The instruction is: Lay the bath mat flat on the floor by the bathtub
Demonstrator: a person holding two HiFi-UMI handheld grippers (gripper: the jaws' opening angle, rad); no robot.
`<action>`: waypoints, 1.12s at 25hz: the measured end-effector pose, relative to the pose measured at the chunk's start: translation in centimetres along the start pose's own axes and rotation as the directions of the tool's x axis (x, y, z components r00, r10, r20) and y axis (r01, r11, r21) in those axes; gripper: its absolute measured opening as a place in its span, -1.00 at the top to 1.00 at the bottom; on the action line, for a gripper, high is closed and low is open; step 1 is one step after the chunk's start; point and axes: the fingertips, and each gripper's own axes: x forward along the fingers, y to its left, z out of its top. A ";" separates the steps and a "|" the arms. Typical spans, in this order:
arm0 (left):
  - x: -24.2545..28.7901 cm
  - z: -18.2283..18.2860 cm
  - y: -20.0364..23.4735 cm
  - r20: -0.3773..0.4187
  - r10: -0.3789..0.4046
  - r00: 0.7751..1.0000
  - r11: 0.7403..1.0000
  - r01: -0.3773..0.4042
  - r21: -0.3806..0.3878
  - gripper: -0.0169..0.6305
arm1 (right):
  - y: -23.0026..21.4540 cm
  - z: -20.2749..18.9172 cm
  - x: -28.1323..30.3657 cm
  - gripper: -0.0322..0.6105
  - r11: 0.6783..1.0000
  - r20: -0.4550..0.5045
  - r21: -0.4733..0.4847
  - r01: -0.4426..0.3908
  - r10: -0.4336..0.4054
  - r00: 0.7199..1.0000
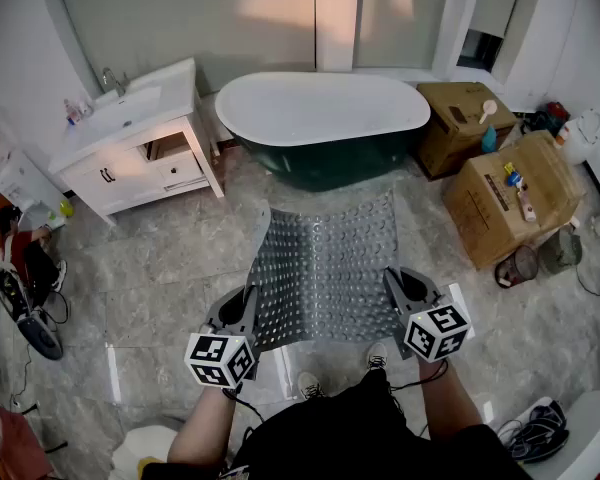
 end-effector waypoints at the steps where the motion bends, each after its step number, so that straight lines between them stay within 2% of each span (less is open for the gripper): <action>1: -0.1 0.1 0.0 -0.001 0.000 1.000 1.000 0.000 0.000 0.86 | 0.1 0.1 0.0 0.81 1.000 -0.001 -0.001 0.001 -0.001 1.000; 19: -0.5 -0.8 -0.1 -0.011 0.003 1.000 1.000 -0.003 -0.009 0.86 | 0.1 -0.4 -0.6 0.81 1.000 0.006 0.019 -0.006 0.005 1.000; 28: 1.0 -1.4 -1.4 -0.021 0.015 1.000 1.000 -0.015 -0.020 0.86 | -2.5 -0.5 -0.7 0.81 1.000 0.004 0.027 -0.006 0.006 1.000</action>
